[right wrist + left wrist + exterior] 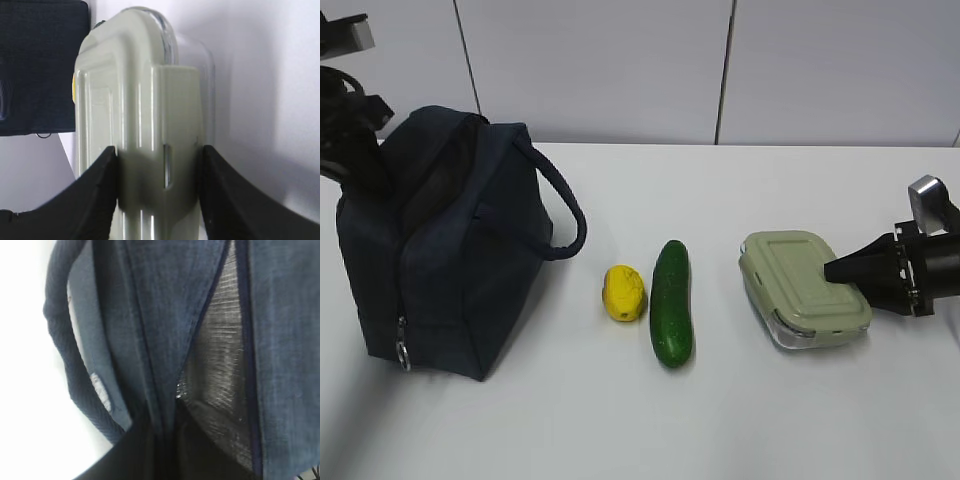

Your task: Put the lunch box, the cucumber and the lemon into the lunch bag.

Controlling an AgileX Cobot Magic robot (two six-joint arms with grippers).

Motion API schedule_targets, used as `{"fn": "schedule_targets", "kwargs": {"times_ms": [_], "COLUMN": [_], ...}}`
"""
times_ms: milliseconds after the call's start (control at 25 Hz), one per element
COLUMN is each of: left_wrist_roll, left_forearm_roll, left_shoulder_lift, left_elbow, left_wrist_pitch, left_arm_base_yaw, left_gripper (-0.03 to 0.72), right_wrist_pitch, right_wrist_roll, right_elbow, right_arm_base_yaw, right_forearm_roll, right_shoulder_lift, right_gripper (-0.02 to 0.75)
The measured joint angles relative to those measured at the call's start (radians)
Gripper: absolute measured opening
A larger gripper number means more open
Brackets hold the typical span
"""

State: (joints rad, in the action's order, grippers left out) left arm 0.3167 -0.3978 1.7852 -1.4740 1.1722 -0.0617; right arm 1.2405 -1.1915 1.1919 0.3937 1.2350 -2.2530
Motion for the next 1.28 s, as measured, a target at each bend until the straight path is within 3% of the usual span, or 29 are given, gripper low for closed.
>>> {"fn": "schedule_targets", "kwargs": {"times_ms": [160, 360, 680, 1280], "left_wrist_roll": [-0.003, -0.049, -0.108, -0.128], "left_forearm_roll": [0.036, 0.16, 0.253, 0.293], "left_shoulder_lift": [-0.002, -0.002, 0.007, 0.018], "left_elbow": [-0.08, -0.179, -0.191, -0.191], "left_wrist_pitch": [0.017, 0.05, 0.067, 0.067], "left_arm_base_yaw": [-0.021, -0.088, -0.198, -0.202], "left_gripper": [0.006, 0.006, 0.006, 0.006], "right_wrist_pitch": [0.0, 0.0, -0.006, -0.097], "right_wrist_roll": [0.005, 0.005, 0.019, 0.077], "right_elbow": [0.0, 0.0, 0.0, 0.006], "right_arm_base_yaw": [0.0, 0.0, -0.013, -0.06], "right_forearm_roll": [0.002, 0.002, 0.01, -0.006], "right_shoulder_lift": [0.0, 0.0, 0.0, 0.065], "right_gripper": [0.361, 0.361, 0.36, 0.356]}}
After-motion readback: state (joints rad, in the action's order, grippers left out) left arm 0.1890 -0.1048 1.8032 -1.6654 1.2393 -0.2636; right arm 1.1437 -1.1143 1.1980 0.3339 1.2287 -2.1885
